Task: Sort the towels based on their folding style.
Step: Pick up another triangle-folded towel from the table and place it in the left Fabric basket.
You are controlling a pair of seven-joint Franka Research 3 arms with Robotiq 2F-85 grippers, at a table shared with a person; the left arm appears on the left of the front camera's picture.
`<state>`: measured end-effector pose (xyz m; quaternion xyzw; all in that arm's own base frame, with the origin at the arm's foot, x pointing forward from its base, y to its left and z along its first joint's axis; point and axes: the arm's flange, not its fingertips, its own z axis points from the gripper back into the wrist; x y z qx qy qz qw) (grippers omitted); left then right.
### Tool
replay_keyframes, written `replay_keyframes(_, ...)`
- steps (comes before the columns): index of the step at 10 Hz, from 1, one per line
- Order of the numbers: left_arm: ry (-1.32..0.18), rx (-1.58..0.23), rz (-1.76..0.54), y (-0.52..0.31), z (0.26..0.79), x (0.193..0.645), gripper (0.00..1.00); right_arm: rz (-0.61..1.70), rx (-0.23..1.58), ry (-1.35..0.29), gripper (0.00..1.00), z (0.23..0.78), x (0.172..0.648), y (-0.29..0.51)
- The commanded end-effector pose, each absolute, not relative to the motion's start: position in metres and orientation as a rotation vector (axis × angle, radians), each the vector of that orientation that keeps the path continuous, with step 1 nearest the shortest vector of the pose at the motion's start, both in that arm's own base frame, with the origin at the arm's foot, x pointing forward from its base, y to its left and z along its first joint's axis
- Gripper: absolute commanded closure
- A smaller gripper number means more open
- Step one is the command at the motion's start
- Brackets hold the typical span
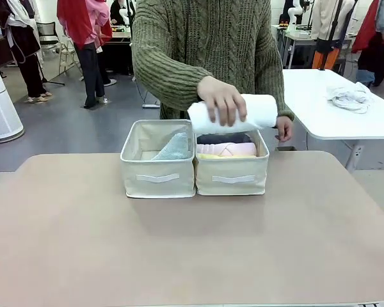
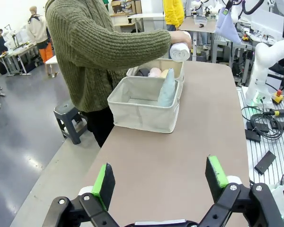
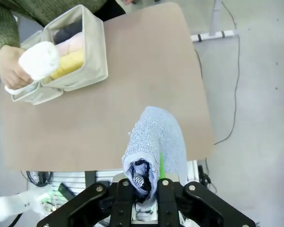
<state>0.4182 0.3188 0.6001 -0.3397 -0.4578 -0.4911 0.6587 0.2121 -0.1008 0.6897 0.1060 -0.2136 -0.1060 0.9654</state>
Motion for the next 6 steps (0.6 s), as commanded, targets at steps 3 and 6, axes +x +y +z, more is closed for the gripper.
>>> replay_keyframes(3,-1.022,-0.761,-1.111,0.3172,0.6005,0.4155,0.0,-0.189,0.23,-0.431,0.84,0.6762,0.2409,-0.0943)
replay_keyframes(6,-1.022,-0.761,-1.111,0.3172,0.6005,0.4155,0.0,-0.176,0.248,-0.43,0.84,0.676,0.2418,-0.0966)
